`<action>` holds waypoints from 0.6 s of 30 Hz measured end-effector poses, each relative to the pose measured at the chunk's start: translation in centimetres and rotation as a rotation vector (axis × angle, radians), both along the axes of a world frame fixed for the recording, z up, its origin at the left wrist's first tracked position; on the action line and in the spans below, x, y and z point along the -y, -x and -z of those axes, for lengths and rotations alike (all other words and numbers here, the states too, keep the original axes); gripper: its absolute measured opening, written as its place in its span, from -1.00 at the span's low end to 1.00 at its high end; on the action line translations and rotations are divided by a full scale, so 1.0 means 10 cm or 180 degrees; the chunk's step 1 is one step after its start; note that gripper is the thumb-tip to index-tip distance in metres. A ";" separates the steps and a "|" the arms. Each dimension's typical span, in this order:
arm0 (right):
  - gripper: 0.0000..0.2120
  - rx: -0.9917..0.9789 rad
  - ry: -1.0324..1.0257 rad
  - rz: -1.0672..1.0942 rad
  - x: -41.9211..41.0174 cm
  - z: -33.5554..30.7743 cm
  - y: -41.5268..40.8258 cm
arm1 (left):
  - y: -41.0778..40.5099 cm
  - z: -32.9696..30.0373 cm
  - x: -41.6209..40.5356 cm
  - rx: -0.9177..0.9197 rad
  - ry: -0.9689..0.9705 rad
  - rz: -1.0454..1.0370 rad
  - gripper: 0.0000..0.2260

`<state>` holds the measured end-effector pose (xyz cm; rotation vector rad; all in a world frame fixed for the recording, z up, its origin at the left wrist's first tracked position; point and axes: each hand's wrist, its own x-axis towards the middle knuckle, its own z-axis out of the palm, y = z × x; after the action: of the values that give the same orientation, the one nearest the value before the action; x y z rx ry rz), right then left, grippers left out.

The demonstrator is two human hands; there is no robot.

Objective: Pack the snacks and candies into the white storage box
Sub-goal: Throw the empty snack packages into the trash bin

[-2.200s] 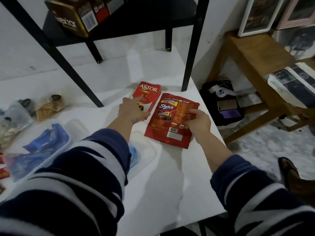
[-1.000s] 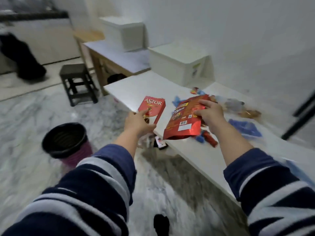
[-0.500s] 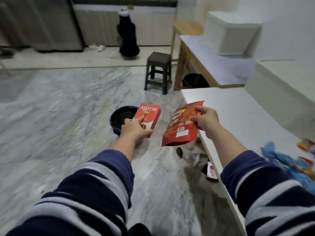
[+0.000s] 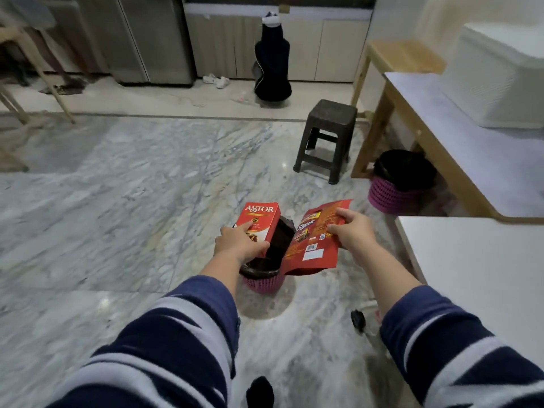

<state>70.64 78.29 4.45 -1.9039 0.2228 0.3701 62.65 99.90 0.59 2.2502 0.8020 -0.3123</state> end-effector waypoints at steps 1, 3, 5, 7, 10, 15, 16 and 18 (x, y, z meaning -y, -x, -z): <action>-0.45 -0.0021 0.0026 -0.0030 -0.09 0.04 -0.13 | -0.13 0.03 -0.08 -0.0024 0.0029 -0.0029 -0.19; -0.46 -0.0055 0.0101 -0.0060 -0.27 0.13 -0.37 | -0.35 0.11 -0.19 -0.0111 0.0074 -0.0057 -0.23; -0.46 -0.0086 0.0155 -0.0067 -0.43 0.24 -0.61 | -0.57 0.22 -0.28 -0.0232 0.0077 -0.0069 -0.25; -0.48 -0.0150 0.0190 -0.0130 -0.59 0.39 -0.86 | -0.82 0.36 -0.38 -0.0352 0.0122 -0.0111 -0.25; -0.56 -0.0236 0.0357 -0.0317 -0.82 0.66 -1.24 | -1.16 0.61 -0.53 -0.0490 0.0237 -0.0213 -0.21; -0.60 -0.0428 0.0691 -0.0566 -1.13 1.22 -1.80 | -1.68 1.16 -0.71 -0.0857 0.0361 -0.0388 -0.25; -0.60 -0.0468 0.0754 -0.0628 -1.18 1.37 -1.88 | -1.77 1.30 -0.72 -0.0900 0.0412 -0.0406 -0.25; -0.60 -0.0535 0.0908 -0.0721 -1.29 1.68 -2.00 | -1.92 1.62 -0.75 -0.0977 0.0497 -0.0408 -0.25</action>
<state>90.66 91.17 -12.39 -2.1880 0.1783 0.6828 81.81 107.38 -15.58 2.0208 1.0378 -0.6471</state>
